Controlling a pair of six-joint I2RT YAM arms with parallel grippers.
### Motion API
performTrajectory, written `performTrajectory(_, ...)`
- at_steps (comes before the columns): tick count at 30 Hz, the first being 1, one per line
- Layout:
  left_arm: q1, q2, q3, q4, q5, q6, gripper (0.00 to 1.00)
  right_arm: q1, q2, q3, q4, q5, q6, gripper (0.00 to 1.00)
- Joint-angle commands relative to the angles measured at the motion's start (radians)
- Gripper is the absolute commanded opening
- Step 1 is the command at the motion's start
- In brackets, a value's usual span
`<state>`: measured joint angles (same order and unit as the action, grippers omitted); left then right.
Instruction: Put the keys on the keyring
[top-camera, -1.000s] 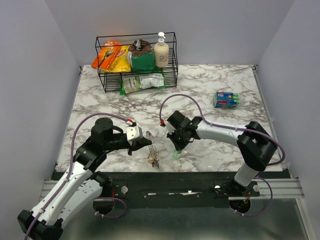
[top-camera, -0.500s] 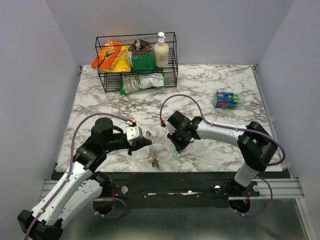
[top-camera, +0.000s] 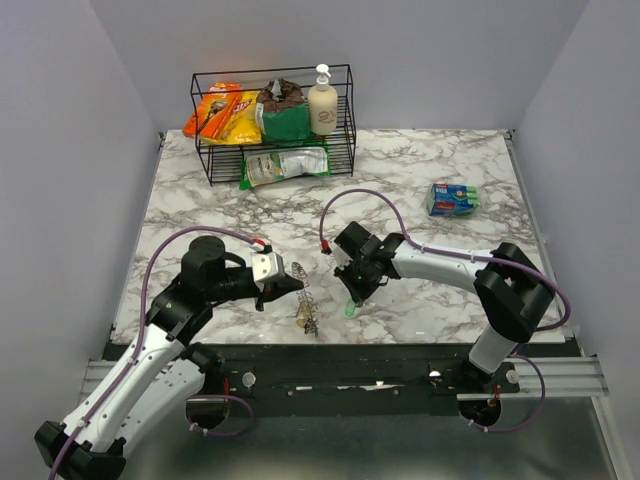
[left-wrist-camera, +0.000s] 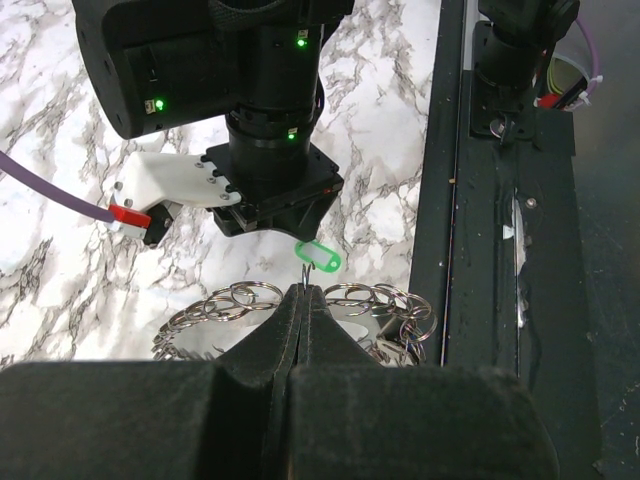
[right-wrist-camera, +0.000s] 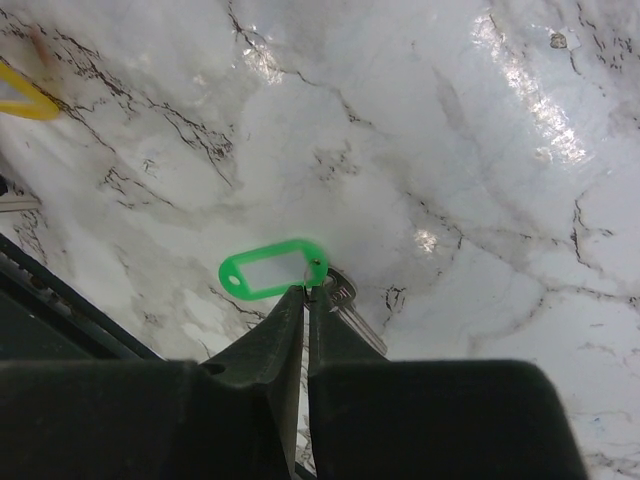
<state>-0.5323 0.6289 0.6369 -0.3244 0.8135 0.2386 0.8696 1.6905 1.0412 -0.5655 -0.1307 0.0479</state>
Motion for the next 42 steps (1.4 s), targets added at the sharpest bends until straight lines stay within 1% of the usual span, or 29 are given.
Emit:
performTrajectory(1, -0.005, -0.026, 0.017, 0.025, -0.016, 0.005, 0.0, 0.006, 0.018, 0.01, 0.003, -0.014, -0.003, 0.14)
performTrajectory(10, -0.005, -0.023, 0.017, 0.028, -0.014, 0.005, 0.0, 0.005, 0.035, 0.019, -0.016, 0.025, 0.004, 0.19)
performTrajectory(14, -0.005, -0.023, 0.017, 0.028, -0.013, 0.004, 0.0, 0.006, 0.04, 0.022, -0.019, 0.036, 0.009, 0.2)
performTrajectory(15, -0.005, -0.021, 0.017, 0.028, -0.013, 0.005, 0.0, 0.006, 0.038, 0.022, -0.019, 0.036, 0.01, 0.19)
performTrajectory(19, -0.005, -0.023, 0.018, 0.025, -0.013, 0.005, 0.0, 0.006, 0.026, 0.023, -0.016, 0.04, 0.01, 0.08)
performTrajectory(20, -0.005, -0.024, 0.018, 0.024, -0.014, 0.005, 0.0, 0.006, 0.018, 0.022, -0.014, 0.043, 0.012, 0.06)
performTrajectory(24, -0.005, -0.026, 0.018, 0.021, -0.019, 0.007, 0.0, 0.006, -0.032, 0.011, 0.003, 0.066, 0.013, 0.01)
performTrajectory(36, -0.005, -0.02, 0.035, 0.002, -0.017, 0.024, 0.0, 0.006, -0.172, -0.013, 0.039, 0.034, -0.009, 0.01)
performTrajectory(40, -0.005, -0.015, 0.047, -0.019, -0.016, 0.042, 0.0, 0.006, -0.271, -0.038, 0.085, 0.003, -0.033, 0.01)
performTrajectory(42, -0.005, -0.015, 0.053, -0.025, -0.017, 0.045, 0.0, 0.005, -0.35, -0.064, 0.113, -0.018, -0.039, 0.01)
